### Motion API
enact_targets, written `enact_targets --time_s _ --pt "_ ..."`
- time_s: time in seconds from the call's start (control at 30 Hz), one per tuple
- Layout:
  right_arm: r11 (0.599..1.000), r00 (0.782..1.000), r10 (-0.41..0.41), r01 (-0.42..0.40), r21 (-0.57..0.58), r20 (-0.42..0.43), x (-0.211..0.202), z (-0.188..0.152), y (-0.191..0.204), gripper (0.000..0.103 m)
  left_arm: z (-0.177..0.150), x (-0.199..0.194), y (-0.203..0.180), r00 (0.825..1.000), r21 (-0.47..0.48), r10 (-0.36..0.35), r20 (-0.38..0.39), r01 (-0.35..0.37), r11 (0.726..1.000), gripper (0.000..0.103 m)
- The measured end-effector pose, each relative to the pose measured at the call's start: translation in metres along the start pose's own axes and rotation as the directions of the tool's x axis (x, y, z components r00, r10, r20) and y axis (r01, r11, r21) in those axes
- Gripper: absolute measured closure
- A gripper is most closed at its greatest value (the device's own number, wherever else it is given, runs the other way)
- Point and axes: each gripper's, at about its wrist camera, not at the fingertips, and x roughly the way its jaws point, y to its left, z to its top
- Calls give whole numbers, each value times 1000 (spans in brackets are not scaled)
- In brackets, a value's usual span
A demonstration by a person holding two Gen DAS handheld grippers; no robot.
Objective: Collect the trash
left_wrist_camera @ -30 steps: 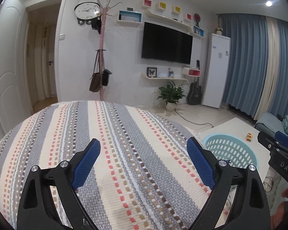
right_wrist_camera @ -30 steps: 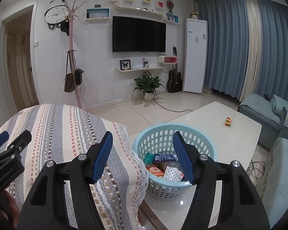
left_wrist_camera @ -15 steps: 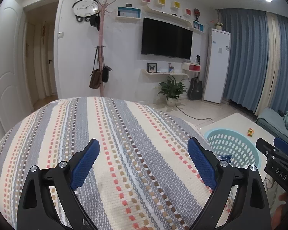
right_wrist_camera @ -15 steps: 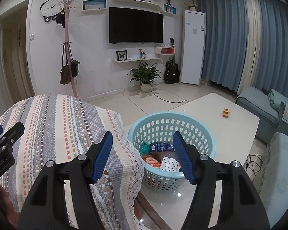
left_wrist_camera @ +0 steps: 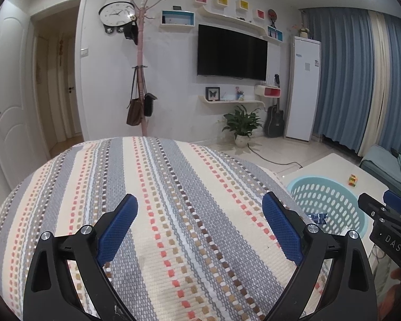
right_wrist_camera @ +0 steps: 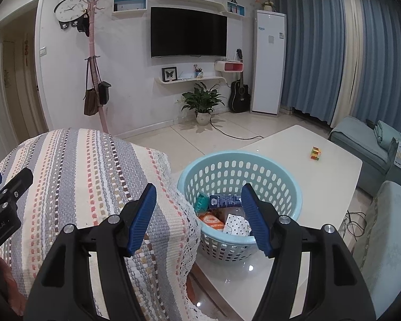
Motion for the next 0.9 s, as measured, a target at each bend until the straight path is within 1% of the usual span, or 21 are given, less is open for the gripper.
enact_targets --time_s 0.13,0.2,0.9 --pt "1000 1000 2 -2 -3 -9 2 -2 0 40 2 -3 -1 1000 -1 2 11 -2 1000 11" --pt "1000 1000 1 -1 -1 -10 2 -2 0 40 2 -2 -1 1000 -1 1 9 -1 1000 10" --pt "1000 1000 10 -10 11 -25 7 -4 -2 36 3 -3 -4 1000 2 6 2 -6 1000 9"
